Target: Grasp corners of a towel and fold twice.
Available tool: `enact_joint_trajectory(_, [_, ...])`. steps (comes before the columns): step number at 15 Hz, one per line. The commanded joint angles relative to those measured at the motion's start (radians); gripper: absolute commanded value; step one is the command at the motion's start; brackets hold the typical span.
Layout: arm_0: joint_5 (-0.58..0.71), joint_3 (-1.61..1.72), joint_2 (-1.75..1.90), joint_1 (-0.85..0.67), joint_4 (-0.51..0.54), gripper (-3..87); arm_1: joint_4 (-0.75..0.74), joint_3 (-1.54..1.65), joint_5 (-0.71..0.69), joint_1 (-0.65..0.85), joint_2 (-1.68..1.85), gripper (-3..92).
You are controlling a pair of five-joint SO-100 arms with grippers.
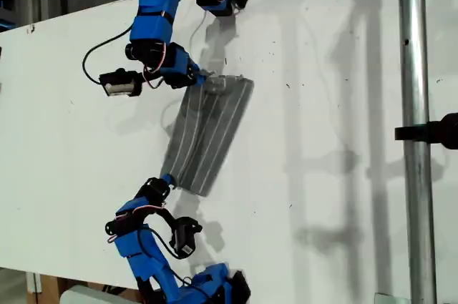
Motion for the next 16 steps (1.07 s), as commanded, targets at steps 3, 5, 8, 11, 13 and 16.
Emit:
enact_joint_trajectory(3, [-0.052, 0.095, 0.074, 0.017, -0.006, -2.9, -0.129, 0.109, 0.066, -0.104, -0.009, -0.2])
enact_joint_trajectory(5, [-0.13, 0.265, 0.16, 0.084, -0.081, -2.9, -0.235, 0.149, 0.137, -0.175, -0.115, -0.2])
enact_joint_trajectory(8, [-0.199, 0.469, 0.199, 0.126, -0.198, -2.9, -0.333, 0.149, 0.169, -0.19, -0.247, -0.2])
enact_joint_trajectory(11, [-0.236, 0.575, 0.207, 0.144, -0.287, -2.8, -0.405, 0.149, 0.189, -0.193, -0.35, -0.2])
enact_joint_trajectory(13, [-0.253, 0.635, 0.186, 0.117, -0.353, -2.1, -0.422, 0.156, 0.204, -0.187, -0.403, -0.2])
enact_joint_trajectory(16, [-0.281, 0.649, 0.156, 0.091, -0.341, 11.6, -0.367, 0.169, 0.249, -0.196, -0.376, -0.2])
